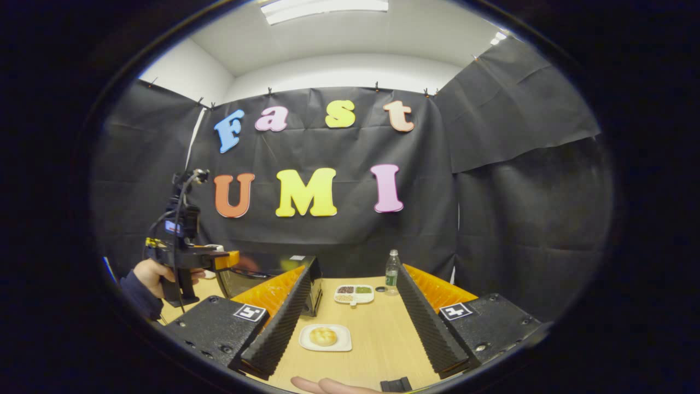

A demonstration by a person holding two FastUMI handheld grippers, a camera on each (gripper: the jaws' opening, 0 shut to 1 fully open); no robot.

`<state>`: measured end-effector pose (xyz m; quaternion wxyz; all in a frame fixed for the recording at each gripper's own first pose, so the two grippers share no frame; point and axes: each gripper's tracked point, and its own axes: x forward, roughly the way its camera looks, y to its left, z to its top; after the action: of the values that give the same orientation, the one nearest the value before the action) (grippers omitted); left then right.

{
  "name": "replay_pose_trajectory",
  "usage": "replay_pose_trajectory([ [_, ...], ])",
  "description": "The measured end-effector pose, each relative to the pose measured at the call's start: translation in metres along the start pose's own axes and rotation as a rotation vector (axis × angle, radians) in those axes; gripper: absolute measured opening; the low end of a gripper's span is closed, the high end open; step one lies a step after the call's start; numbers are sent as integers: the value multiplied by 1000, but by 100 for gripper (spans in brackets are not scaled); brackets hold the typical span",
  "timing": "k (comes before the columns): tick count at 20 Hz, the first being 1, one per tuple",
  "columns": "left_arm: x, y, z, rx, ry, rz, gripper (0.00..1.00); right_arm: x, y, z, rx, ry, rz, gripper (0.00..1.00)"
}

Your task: Open the electric oven with the left hand, put the food in, and close the electric oven.

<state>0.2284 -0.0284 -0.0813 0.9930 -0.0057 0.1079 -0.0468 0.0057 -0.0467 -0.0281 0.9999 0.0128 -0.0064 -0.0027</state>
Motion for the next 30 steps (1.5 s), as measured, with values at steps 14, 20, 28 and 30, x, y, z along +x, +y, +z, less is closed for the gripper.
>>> replay_pose_trajectory([
  [14, 78, 7, -60, -15, 164, 16, 99, -3, -26, -13, -6, -5, -37, 96],
  [20, 75, 0, -62, 4, 189, 15, 97, -6, -27, -14, -10, -4, -52, 97],
  [28, 62, -2, -67, -4, 236, 11, 97, -8, -27, -23, 7, 24, -35, 97],
  [30, 58, -3, -69, -7, 245, 9, 97, -9, -28, -21, 7, 17, -39, 97],
])
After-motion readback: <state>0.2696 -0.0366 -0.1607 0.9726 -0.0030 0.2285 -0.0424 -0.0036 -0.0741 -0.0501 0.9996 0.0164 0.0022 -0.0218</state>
